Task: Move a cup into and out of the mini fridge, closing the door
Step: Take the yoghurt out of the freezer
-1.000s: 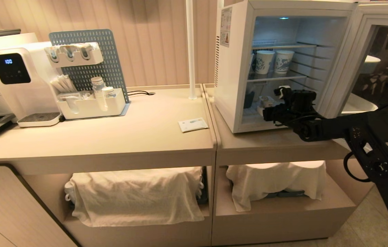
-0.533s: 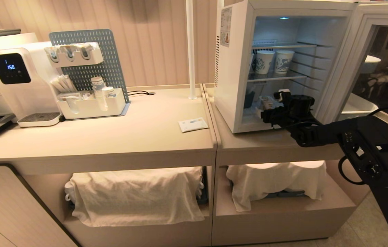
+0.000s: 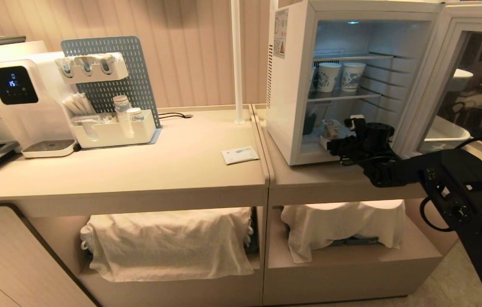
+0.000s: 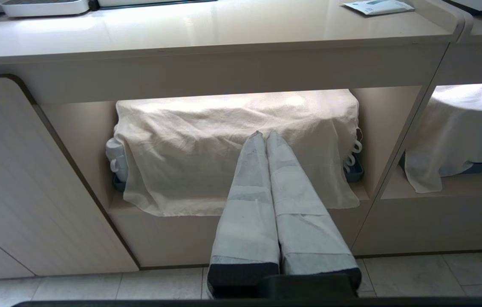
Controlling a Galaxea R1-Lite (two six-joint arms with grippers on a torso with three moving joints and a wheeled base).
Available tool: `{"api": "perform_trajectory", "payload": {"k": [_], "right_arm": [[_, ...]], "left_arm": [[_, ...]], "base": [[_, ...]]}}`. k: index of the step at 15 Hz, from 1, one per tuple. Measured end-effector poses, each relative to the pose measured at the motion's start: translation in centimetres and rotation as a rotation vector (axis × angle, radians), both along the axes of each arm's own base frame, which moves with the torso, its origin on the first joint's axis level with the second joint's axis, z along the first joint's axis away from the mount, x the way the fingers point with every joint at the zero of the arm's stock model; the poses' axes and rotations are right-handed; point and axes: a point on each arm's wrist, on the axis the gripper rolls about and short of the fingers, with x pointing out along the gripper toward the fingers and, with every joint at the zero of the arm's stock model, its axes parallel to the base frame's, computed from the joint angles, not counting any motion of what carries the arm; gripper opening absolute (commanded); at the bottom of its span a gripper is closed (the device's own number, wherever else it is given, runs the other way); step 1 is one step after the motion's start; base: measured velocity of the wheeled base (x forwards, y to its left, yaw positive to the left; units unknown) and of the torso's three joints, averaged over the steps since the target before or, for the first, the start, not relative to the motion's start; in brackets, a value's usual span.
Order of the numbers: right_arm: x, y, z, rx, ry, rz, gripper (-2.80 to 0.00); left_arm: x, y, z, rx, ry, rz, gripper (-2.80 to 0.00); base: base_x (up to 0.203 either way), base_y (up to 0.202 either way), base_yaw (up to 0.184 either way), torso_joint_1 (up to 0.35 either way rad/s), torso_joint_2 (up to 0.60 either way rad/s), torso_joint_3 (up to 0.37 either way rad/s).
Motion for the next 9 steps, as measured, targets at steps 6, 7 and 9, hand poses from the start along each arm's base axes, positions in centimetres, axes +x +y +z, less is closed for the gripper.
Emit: {"api": "perform_trajectory", "payload": {"k": [6, 7, 9], "right_arm": [[0.04, -0.1, -0.21, -0.006, 0.002, 0.0, 0.0], [0.04, -0.07, -0.21, -0.005, 0.002, 0.0, 0.0], [0.04, -0.03, -0.16, 0.007, 0.0, 0.006, -2.8]], "left_arm": [[0.0, 0.0, 0.0, 0.001, 0.0, 0.0, -2.8], [0.0, 0.0, 0.0, 0.0, 0.0, 0.0, -2.8], [0.0, 0.0, 0.0, 0.001, 0.0, 0.0, -2.8]], "base": [[0.0, 0.0, 0.0, 0.0, 0.0, 0.0], [0.0, 0.0, 0.0, 0.0, 0.0, 0.0], [0.0, 0.0, 0.0, 0.0, 0.0, 0.0]]}}
